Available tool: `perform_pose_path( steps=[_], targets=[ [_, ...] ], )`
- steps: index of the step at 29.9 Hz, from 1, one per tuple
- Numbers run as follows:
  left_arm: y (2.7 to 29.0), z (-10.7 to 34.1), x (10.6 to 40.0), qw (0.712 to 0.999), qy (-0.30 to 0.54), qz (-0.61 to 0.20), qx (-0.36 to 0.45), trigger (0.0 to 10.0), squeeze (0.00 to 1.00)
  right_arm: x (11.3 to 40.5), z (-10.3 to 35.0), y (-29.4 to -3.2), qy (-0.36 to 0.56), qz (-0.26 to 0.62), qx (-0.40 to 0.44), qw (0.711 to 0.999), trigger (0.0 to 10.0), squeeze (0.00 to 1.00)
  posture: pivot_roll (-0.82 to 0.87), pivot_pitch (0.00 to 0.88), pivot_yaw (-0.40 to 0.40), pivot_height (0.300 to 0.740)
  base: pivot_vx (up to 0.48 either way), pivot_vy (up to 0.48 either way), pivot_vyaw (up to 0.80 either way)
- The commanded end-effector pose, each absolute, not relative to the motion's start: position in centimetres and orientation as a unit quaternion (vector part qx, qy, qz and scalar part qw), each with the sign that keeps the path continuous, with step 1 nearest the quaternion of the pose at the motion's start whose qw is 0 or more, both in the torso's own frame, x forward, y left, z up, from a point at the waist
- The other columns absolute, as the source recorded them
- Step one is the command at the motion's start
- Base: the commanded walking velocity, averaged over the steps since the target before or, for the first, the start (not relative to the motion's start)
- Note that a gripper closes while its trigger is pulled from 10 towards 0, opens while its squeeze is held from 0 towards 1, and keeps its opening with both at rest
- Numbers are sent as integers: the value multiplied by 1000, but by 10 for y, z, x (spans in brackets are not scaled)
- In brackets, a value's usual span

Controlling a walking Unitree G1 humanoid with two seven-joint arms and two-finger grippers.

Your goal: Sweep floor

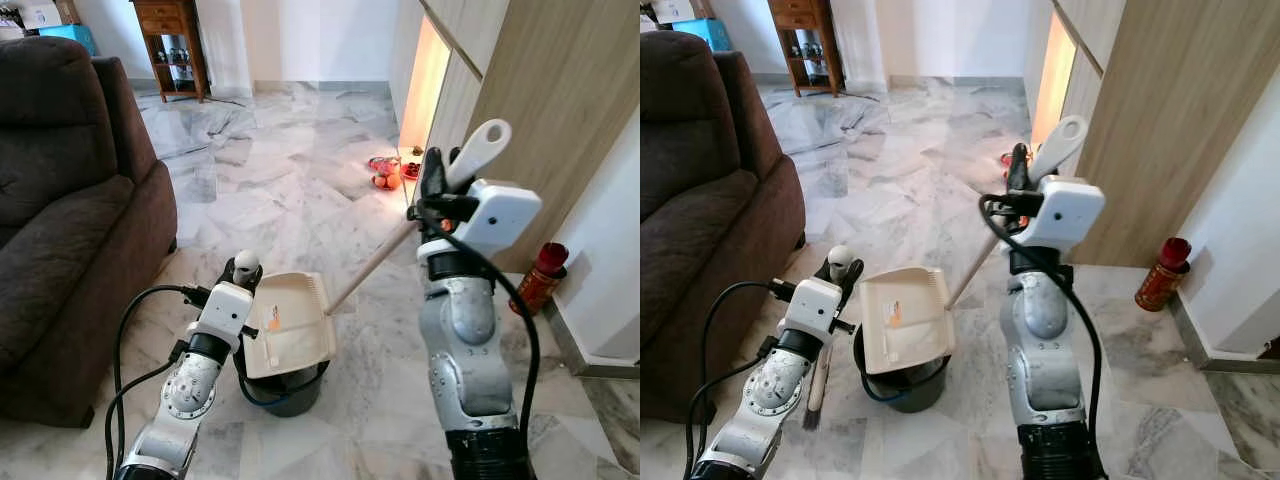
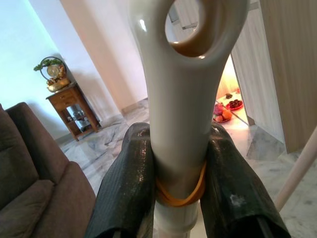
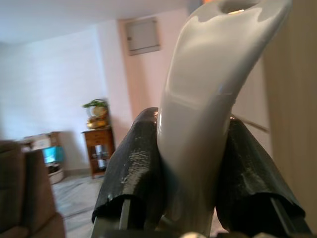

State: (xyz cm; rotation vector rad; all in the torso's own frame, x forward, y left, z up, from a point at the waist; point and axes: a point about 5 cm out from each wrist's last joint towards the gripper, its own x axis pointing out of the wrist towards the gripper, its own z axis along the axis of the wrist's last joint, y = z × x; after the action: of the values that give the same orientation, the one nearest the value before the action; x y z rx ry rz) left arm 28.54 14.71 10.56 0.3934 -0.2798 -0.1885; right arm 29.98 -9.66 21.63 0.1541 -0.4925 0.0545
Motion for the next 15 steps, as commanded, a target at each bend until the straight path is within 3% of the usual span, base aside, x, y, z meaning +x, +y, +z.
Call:
perform_pose_path(
  steps=[1, 15],
  targets=[
    [145, 114, 285, 959, -163, -102, 207, 10000, 0, 289, 233, -81, -297, 56, 79, 950, 10000, 0, 167, 0, 19, 740, 0, 0, 0],
    [141, 113, 283, 957, -166, -111, 212, 10000, 0, 271, 240, -41, -348, 133, 52, 927, 10000, 0, 173, 0, 14, 740, 0, 0, 0]
  ],
)
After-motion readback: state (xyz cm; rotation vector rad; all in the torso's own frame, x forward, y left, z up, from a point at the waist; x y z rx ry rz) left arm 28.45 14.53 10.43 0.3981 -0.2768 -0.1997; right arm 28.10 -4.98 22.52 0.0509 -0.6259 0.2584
